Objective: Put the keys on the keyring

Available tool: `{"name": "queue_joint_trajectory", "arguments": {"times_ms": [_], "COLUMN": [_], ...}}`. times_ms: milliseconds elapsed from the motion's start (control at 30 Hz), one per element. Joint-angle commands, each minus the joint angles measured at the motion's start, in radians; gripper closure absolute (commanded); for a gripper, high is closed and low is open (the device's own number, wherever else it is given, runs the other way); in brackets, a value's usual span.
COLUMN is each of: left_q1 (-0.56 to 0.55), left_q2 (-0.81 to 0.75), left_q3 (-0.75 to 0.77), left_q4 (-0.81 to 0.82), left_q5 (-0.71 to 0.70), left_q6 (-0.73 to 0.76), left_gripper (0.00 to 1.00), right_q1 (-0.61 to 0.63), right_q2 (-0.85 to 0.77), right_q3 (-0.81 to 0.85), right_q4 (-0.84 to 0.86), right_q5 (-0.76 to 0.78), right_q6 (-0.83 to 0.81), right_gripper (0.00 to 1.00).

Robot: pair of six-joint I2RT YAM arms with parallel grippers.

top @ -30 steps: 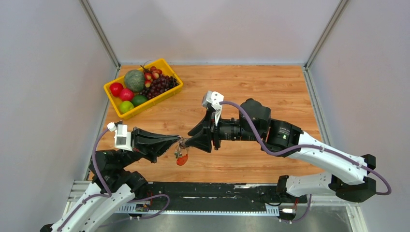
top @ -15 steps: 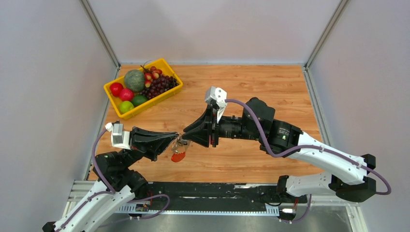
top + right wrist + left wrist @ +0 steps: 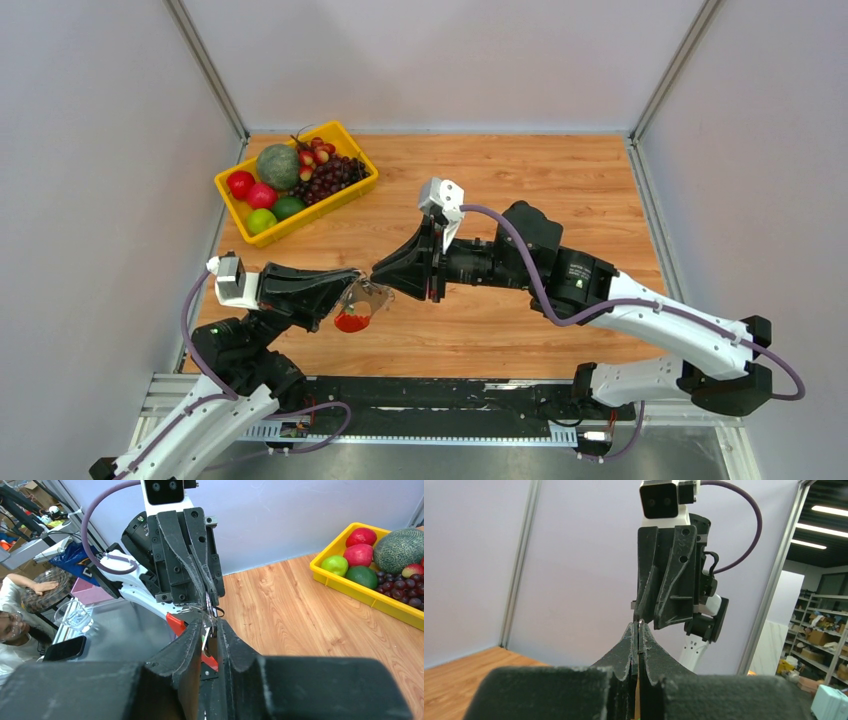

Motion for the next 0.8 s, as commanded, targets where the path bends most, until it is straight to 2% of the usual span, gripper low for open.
{"name": "queue_joint_trajectory", "arguments": {"times_ms": [0,233,767], "left_q1": [-0.003,-0.003,-0.003], "left_q2": [0.011,0.015,0.024], "left_q3": [0.001,-0.009,-0.014], "left_q4": [0.086,0.104,0.120], "left_q5": [-0.026,-0.045,-0.037], "left_q6": [-0.024,-0.026,-0.042], "left_gripper": [1.00,1.00,1.00], "right_q1": [0.015,0.023,0.034], "right_q2": [0.024,0.048,0.068], "right_q3": [0.015,0.020,0.027], "right_q4": [0.056,0.063,0.088], "right_q5": [-0.012,-0.017,0.001], "right_q6": [-0.006,-0.010,-0.038], "right_gripper": [0.79,0.79,0.85]}}
